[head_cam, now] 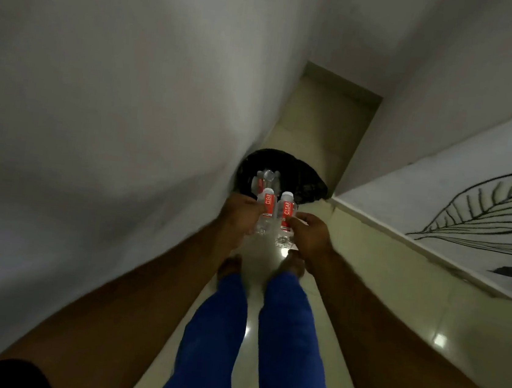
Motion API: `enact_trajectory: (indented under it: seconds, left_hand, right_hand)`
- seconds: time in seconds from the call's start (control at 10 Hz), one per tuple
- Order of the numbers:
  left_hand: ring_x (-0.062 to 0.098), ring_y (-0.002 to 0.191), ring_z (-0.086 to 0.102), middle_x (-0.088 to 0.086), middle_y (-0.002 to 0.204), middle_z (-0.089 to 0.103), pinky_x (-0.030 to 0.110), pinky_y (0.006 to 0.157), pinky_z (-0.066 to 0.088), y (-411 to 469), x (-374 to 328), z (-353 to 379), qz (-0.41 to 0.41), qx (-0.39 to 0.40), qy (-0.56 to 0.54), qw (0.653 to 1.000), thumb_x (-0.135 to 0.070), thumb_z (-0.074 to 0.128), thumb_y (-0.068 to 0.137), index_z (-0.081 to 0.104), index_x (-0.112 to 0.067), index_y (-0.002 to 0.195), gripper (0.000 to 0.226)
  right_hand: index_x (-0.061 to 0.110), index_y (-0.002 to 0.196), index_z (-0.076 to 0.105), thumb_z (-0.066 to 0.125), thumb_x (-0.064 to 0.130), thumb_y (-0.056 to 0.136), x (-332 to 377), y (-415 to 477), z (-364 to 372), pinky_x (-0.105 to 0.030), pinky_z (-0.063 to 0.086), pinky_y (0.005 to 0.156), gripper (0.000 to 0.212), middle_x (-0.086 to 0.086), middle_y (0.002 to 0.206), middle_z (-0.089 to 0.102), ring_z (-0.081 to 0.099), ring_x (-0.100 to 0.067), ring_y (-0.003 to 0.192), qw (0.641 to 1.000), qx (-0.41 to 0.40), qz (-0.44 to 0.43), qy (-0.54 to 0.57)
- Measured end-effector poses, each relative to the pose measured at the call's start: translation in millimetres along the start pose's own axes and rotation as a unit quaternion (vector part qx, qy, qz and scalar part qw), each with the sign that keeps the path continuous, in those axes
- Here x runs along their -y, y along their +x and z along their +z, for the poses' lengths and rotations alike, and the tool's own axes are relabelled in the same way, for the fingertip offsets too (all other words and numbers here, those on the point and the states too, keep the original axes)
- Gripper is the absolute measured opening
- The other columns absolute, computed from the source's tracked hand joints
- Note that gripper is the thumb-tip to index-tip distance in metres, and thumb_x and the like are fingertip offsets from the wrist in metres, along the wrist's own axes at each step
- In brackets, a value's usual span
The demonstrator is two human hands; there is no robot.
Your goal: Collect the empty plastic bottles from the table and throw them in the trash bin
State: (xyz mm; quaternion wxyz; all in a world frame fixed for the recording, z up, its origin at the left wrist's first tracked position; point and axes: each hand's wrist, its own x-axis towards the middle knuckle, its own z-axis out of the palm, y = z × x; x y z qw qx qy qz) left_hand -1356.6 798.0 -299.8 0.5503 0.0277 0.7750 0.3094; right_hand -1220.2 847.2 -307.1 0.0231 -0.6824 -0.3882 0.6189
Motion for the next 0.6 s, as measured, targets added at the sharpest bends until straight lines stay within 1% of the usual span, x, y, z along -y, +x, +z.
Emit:
enact_trajectory:
  seconds: [0.1, 0.2, 0.3, 0.4, 0.5, 0.6]
  left_hand:
    - [0.034, 0.088, 0.069, 0.02, 0.101, 0.071, 0.044, 0.075, 0.057, 102, 6, 22, -0.019, -0.027, 0.009, 0.999, -0.024, 0.072, 0.086, 0.07, -0.002, 0.099, 0.026]
    - [0.038, 0.105, 0.067, 0.023, 0.117, 0.068, 0.039, 0.077, 0.054, 165, 14, 37, -0.045, -0.043, 0.013, 0.998, -0.021, 0.066, 0.09, 0.066, 0.0, 0.115, 0.033]
    - [0.035, 0.114, 0.063, 0.02, 0.127, 0.064, 0.035, 0.076, 0.052, 239, 25, 58, -0.04, -0.052, 0.016, 0.998, -0.022, 0.063, 0.094, 0.06, 0.005, 0.122, 0.039]
    - [0.029, 0.114, 0.06, 0.013, 0.123, 0.061, 0.03, 0.079, 0.044, 265, 33, 68, -0.021, -0.077, 0.016, 0.997, -0.028, 0.06, 0.096, 0.055, 0.006, 0.128, 0.047]
    - [0.038, 0.117, 0.058, 0.021, 0.131, 0.06, 0.033, 0.088, 0.045, 272, 52, 78, -0.036, -0.138, 0.08, 0.987, -0.031, 0.063, 0.093, 0.054, 0.002, 0.132, 0.052]
    - [0.043, 0.114, 0.059, 0.027, 0.129, 0.06, 0.041, 0.095, 0.049, 266, 62, 83, -0.027, -0.123, 0.037, 0.991, -0.016, 0.062, 0.091, 0.056, 0.004, 0.13, 0.043]
  right_hand:
    - [0.009, 0.105, 0.068, 0.064, 0.033, 0.094, 1, 96, 21, -0.037, 0.056, 0.06, 0.027, -0.008, 0.084, 0.066, 0.06, -0.022, 0.071, 0.999, 0.012, 0.0, -0.048]
    - [0.016, 0.092, 0.064, 0.061, 0.039, 0.095, 0, 155, 32, -0.047, 0.06, 0.076, 0.023, -0.004, 0.079, 0.061, 0.06, -0.023, 0.074, 0.997, 0.027, 0.002, -0.071]
    - [0.015, 0.105, 0.067, 0.058, 0.037, 0.097, -9, 231, 46, -0.05, 0.058, 0.086, 0.026, -0.009, 0.092, 0.065, 0.063, -0.027, 0.085, 0.994, 0.031, -0.012, -0.102]
    - [0.012, 0.121, 0.064, 0.06, 0.031, 0.096, -17, 262, 52, -0.051, 0.055, 0.093, 0.032, -0.013, 0.105, 0.065, 0.064, -0.032, 0.098, 0.995, 0.028, -0.008, -0.096]
    - [0.015, 0.12, 0.062, 0.061, 0.021, 0.095, -27, 276, 58, -0.045, 0.057, 0.085, 0.025, -0.014, 0.106, 0.066, 0.062, -0.034, 0.099, 0.998, 0.021, 0.005, -0.052]
    - [0.018, 0.1, 0.062, 0.059, 0.014, 0.096, -29, 265, 58, -0.043, 0.055, 0.081, 0.006, -0.005, 0.092, 0.062, 0.06, -0.03, 0.094, 1.0, 0.022, 0.009, 0.001]
